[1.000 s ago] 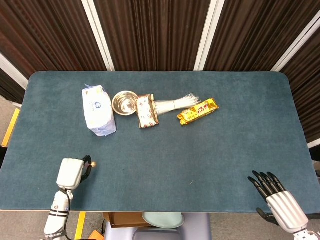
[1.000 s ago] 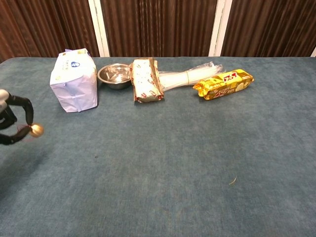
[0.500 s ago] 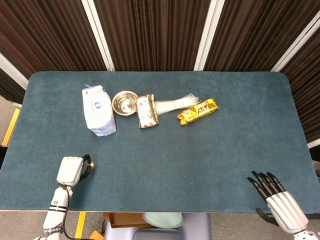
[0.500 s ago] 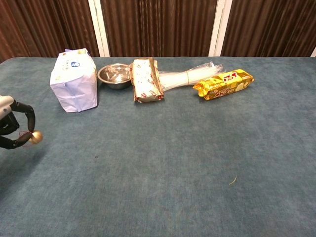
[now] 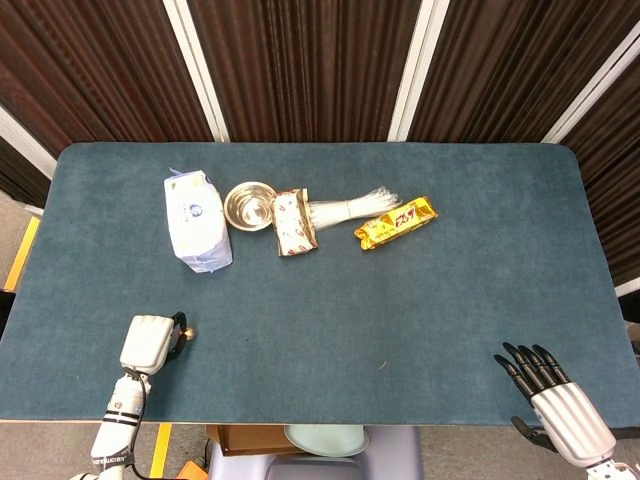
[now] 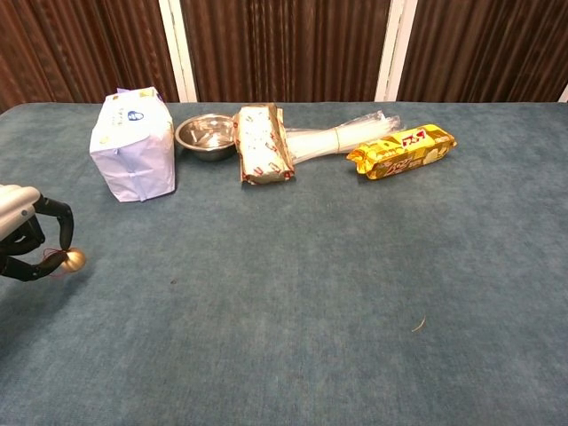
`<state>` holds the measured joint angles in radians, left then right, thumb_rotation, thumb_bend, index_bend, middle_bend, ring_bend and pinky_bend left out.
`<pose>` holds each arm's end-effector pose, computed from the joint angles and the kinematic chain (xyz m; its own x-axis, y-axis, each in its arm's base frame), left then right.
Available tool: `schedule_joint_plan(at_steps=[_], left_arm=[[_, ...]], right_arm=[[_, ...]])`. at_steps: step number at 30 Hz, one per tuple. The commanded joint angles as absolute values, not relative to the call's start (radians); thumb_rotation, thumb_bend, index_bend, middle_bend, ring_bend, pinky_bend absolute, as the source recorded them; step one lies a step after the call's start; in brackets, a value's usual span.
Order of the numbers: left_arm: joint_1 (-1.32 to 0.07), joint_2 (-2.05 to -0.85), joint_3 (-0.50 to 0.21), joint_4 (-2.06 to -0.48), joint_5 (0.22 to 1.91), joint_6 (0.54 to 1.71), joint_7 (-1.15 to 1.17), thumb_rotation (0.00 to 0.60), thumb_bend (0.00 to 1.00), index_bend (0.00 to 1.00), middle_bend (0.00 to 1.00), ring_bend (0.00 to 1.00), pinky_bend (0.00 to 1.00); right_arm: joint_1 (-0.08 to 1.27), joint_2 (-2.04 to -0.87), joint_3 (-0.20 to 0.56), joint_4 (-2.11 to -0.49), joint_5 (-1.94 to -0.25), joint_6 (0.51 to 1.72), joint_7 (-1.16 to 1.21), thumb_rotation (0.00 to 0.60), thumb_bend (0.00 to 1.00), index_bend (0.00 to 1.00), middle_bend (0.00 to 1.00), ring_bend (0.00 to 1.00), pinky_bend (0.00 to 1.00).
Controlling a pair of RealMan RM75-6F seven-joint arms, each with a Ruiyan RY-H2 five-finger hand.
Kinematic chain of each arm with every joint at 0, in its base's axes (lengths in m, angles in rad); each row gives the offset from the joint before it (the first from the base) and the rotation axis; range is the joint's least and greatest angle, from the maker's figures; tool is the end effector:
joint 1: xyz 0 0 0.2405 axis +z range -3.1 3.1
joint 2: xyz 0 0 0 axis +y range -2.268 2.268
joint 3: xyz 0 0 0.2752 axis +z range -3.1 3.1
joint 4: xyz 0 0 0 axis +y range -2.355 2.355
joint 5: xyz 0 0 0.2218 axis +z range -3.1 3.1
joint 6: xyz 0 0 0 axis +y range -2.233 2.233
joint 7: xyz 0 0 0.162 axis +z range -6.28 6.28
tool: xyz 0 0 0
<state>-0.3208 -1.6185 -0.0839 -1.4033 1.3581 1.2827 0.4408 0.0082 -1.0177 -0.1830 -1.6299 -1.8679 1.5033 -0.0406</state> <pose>-0.2682 0.2714 -0.0210 0.5252 0.1136 0.8433 0.8477 -0.1566 -0.5068 -0.3147 -0.1128 0.1371 0.5123 -0.2292 0.8276 -0.8470 -0.2943 0.4428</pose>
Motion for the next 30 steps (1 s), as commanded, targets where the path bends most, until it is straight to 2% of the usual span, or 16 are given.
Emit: schedule_joint_plan(at_steps=[1,4,9,12,18,20,21,22,23,25,26,28,30], left_arm=[[-0.323,-1.621,-0.084,-1.399,1.354,1.280,0.445,0.600,0.42,0.68,1.00,1.00,1.00],[-0.324,-1.621,-0.082,-1.396,1.341,1.269,0.451,0.600,0.42,0.60,1.00,1.00,1.00],[-0.326,-1.614,-0.078,-1.409,1.320,1.250,0.461,0.600,0.42,0.36,1.00,1.00,1.00],[-0.326,-1.611,-0.077,-1.417,1.321,1.252,0.458,0.600,0.42,0.26,1.00,1.00,1.00],[-0.315,-1.588,-0.065,-1.455,1.343,1.280,0.446,0.600,0.41,0.18,1.00,1.00,1.00],[-0.298,-1.560,-0.052,-1.495,1.381,1.321,0.414,0.600,0.41,0.16,0.96,0.98,1.00],[-0.286,-1.544,-0.043,-1.514,1.408,1.349,0.390,0.600,0.42,0.16,0.89,0.92,1.00],[-0.271,-1.524,-0.029,-1.534,1.438,1.380,0.362,0.600,0.42,0.15,0.76,0.80,0.96],[-0.250,-1.489,-0.003,-1.563,1.482,1.416,0.319,0.600,0.42,0.15,0.63,0.66,0.86],[-0.205,-1.410,0.056,-1.619,1.553,1.480,0.259,0.600,0.42,0.12,0.31,0.31,0.50],[-0.180,-1.376,0.085,-1.640,1.581,1.513,0.235,0.600,0.41,0.11,0.22,0.20,0.39],[-0.111,-1.312,0.155,-1.672,1.635,1.593,0.197,0.600,0.41,0.09,0.11,0.07,0.26],[-0.048,-1.275,0.212,-1.667,1.675,1.662,0.191,0.600,0.40,0.09,0.04,0.02,0.17]], right_arm=[[0.008,-1.018,-0.182,-1.630,-1.867,1.503,-0.041,0.600,0.36,0.00,0.00,0.00,0.00],[0.008,-1.017,-0.182,-1.631,-1.865,1.503,-0.040,0.600,0.36,0.00,0.00,0.00,0.00],[0.007,-1.017,-0.183,-1.631,-1.867,1.505,-0.039,0.600,0.35,0.00,0.00,0.00,0.00],[0.007,-1.017,-0.183,-1.631,-1.867,1.506,-0.039,0.600,0.35,0.00,0.00,0.00,0.00],[0.004,-1.016,-0.184,-1.629,-1.871,1.515,-0.033,0.600,0.35,0.00,0.00,0.00,0.00],[0.004,-1.016,-0.184,-1.628,-1.874,1.518,-0.030,0.600,0.36,0.00,0.00,0.00,0.00],[0.004,-1.015,-0.184,-1.628,-1.875,1.520,-0.028,0.600,0.36,0.00,0.00,0.00,0.00],[0.003,-1.014,-0.184,-1.627,-1.875,1.521,-0.026,0.600,0.36,0.00,0.00,0.00,0.00],[0.003,-1.014,-0.184,-1.626,-1.876,1.524,-0.022,0.600,0.36,0.00,0.00,0.00,0.00],[0.002,-1.013,-0.184,-1.624,-1.877,1.528,-0.019,0.600,0.35,0.00,0.00,0.00,0.00],[0.002,-1.012,-0.184,-1.624,-1.877,1.529,-0.016,0.600,0.36,0.00,0.00,0.00,0.00],[0.002,-1.009,-0.185,-1.624,-1.875,1.528,-0.014,0.600,0.36,0.00,0.00,0.00,0.00],[0.001,-1.007,-0.187,-1.626,-1.878,1.530,-0.011,0.600,0.35,0.00,0.00,0.00,0.00]])
